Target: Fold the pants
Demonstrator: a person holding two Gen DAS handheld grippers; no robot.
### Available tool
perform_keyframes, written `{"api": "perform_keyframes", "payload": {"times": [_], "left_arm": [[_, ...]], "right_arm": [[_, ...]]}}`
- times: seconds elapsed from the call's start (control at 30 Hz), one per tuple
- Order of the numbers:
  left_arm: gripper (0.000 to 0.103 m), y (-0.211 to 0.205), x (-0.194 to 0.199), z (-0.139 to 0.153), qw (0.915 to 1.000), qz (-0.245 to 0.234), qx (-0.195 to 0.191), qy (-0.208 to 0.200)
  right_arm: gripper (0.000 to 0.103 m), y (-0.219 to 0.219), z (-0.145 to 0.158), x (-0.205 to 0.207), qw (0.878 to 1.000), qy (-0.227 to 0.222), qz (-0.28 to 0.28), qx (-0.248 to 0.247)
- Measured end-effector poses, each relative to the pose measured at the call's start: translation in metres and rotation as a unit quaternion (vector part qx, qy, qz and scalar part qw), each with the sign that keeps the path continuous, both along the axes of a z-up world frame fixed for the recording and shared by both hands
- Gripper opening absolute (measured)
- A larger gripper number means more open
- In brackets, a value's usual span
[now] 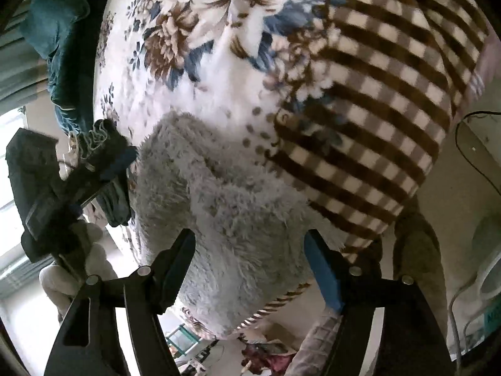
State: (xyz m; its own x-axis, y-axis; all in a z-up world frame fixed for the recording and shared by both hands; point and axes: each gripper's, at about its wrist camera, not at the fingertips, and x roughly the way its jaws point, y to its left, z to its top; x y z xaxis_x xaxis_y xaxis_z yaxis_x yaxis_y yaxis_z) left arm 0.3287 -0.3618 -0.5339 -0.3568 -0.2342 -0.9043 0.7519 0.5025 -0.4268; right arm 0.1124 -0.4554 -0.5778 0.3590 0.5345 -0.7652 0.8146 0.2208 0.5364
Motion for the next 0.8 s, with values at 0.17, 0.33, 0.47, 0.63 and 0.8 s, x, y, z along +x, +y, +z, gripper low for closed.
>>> {"api": "perform_keyframes", "payload": {"times": [0.17, 0.33, 0.47, 0.63, 0.8], "left_arm": [[0.015, -0.029, -0.041, -0.03, 0.9883, -0.119, 0.047, -0.084], [0.015, -0.027, -0.019, -0.052, 0.9888, -0.086, 0.071, -0.099], [0.015, -0.014, 0.002, -0.054, 0.9965, -0.024, 0.059, -0.053], [0.015, -0.011, -0.005, -0.036, 0.9985, -0.014, 0.04, -0.035], [0.015, -0.01, -0.009, -0.037, 0.9987, -0.012, 0.04, -0.03]], "right_arm": [[0.021, -0.004, 0.002, 0.012, 0.999, 0.004, 0.028, -0.039], [0.002, -0.017, 0.01, -0.003, 0.991, 0.052, 0.039, -0.114], [0.003, -0.032, -0.015, -0.024, 0.998, 0.055, 0.002, -0.033], [0.076, -0.027, 0.007, -0.017, 0.998, -0.047, -0.02, 0.021], [0.079, -0.002, -0.001, 0.023, 0.998, -0.03, 0.048, 0.006]]}}
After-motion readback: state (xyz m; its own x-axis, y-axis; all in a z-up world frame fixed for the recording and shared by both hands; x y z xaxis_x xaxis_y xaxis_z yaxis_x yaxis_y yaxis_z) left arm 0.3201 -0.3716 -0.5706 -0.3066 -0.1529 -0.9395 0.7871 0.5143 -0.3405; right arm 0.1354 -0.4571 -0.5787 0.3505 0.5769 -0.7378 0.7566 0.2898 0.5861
